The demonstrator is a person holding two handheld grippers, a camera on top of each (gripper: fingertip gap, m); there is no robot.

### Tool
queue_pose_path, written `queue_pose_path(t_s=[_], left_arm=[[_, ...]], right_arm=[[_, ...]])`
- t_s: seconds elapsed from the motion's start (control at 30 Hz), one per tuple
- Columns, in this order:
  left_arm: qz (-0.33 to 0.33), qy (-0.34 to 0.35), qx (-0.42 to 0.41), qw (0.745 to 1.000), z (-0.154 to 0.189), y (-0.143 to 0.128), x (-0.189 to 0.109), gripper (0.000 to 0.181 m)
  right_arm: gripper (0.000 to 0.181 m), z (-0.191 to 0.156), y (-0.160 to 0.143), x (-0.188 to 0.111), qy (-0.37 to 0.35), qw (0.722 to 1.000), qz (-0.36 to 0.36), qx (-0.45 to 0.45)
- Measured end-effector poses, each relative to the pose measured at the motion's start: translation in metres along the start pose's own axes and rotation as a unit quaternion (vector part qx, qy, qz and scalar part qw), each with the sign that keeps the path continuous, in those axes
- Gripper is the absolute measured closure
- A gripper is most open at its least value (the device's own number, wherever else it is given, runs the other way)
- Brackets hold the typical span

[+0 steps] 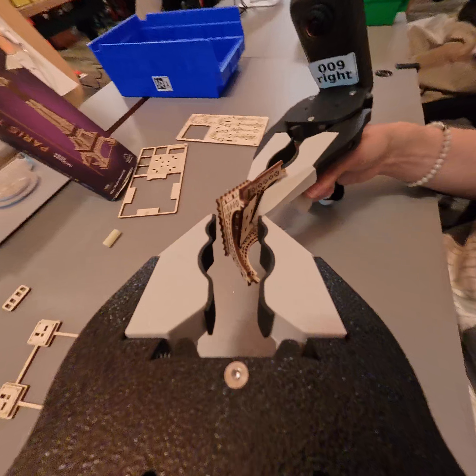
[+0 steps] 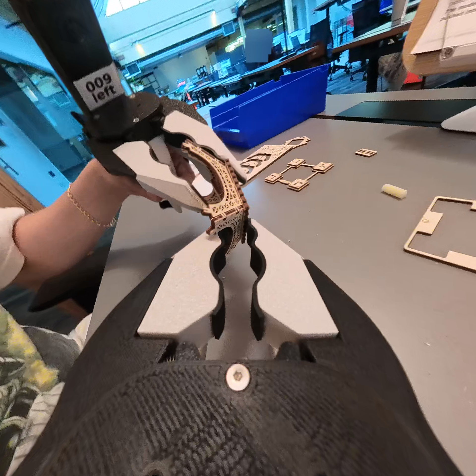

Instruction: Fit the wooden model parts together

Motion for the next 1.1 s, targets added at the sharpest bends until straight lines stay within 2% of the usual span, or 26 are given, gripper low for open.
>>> queue_pose_path(t_s=[0.1, 0.37, 0.73, 0.97, 1.1], left_arm=[[-0.012, -0.005, 0.031, 0.999, 0.002, -0.003, -0.002, 0.161], [0.007, -0.021, 0.047, 0.999, 0.006, 0.003, -0.007, 0.165], [0.005, -0.032, 0.058, 0.998, 0.012, 0.017, -0.010, 0.168], [0.015, -0.031, 0.017, 0.999, 0.014, 0.030, -0.012, 0.169], [0.022, -0.026, 0.028, 0.999, 0.018, 0.034, -0.013, 0.169]], right_arm=[[0.171, -0.005, -0.002, 0.001, 0.004, 1.000, -0.013, -0.019], [0.171, -0.012, 0.005, -0.005, -0.025, 0.993, -0.047, -0.107], [0.170, -0.020, 0.015, -0.014, -0.013, 0.989, -0.042, -0.144], [0.165, -0.026, 0.029, -0.020, -0.012, 0.988, -0.009, -0.151], [0.159, -0.035, 0.041, -0.024, -0.001, 0.987, 0.024, -0.159]])
Point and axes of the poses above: each gripper's, where its closed fingertips meet, x out along the fingers, y out of its top, z = x × y across the jaws, the point moved 1 cm from there along -x, back along the fingers, and after that the axes turned 8 degrees about y, right-handed, at the moved point
